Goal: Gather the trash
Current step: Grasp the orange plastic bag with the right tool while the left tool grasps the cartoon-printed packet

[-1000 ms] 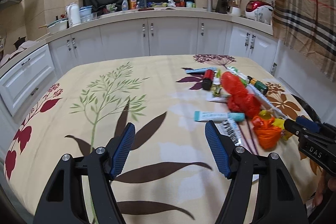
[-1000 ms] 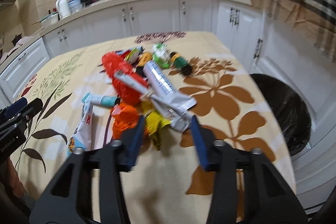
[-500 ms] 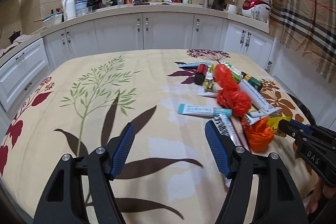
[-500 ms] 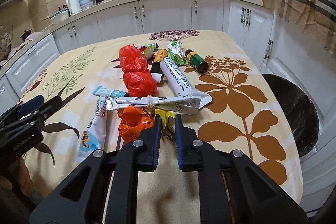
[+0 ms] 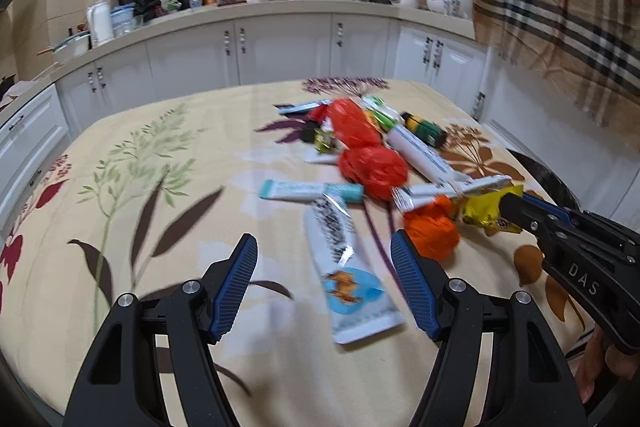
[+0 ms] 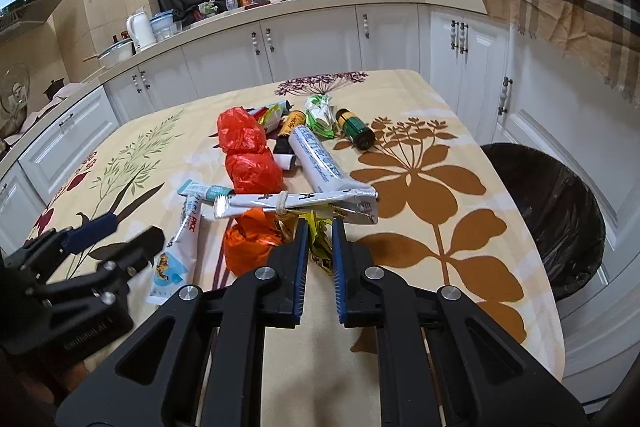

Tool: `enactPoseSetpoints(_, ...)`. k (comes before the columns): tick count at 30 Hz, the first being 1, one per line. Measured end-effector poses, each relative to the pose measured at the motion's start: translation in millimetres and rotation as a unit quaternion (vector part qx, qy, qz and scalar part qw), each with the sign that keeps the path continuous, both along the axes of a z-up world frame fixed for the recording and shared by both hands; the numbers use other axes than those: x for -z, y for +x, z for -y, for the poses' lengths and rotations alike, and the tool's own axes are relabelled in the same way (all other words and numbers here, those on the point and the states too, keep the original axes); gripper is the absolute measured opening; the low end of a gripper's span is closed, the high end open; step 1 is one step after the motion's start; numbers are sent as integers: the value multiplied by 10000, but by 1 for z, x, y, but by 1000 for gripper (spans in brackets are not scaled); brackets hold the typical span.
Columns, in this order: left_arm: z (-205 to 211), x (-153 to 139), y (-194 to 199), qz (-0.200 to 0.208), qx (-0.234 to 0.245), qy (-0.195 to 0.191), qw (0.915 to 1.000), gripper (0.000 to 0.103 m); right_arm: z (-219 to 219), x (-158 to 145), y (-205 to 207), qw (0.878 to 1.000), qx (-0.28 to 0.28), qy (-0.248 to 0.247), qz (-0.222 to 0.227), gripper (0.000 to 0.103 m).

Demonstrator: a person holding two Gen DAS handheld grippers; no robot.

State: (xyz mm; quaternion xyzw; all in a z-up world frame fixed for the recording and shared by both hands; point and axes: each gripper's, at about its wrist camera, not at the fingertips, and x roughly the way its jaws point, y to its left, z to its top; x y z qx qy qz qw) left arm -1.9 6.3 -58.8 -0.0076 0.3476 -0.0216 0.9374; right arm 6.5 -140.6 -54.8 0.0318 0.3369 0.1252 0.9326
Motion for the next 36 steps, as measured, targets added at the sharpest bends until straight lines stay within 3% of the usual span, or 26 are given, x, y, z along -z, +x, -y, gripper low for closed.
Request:
enactPoseSetpoints(4,12,7,4,-166,162,28,9997,67,6,3,-1,10000,52,32,-10,12)
enactPoseSetpoints(9,19,19,9,-432,389,-66,9983,43,12,6,-2,9999,76,136,-66,12)
enactPoseSetpoints(10,18,21,9,-466,424,-151,9979,43,13,6,-1,9998,76,154,-67,12)
enactPoseSetpoints(13,16,19,7,-393,441,-188,9981,39,13,6,-1,9998,60,158,-50,12)
enactPoseSetpoints(15,13,18,5,-308,490,-297,9979,26,12,6,-1,9998,55,171,-49,12)
enactPoseSetpoints(23,2,14,3,-125,549,-709,9959,14,10,9,0,9998,57,166,-66,12)
enactPoseSetpoints(32,-1,12,3,-153,472,-674,9965,15,11,10,2,9998,47,181,-90,12)
enactPoseSetpoints(34,0,13,3,-185,466,-630,9968,25,10,11,3,9998,39,172,-86,12)
enactPoseSetpoints(36,1,15,1,-180,455,-591,9971,42,9,11,2,9998,38,172,-71,12)
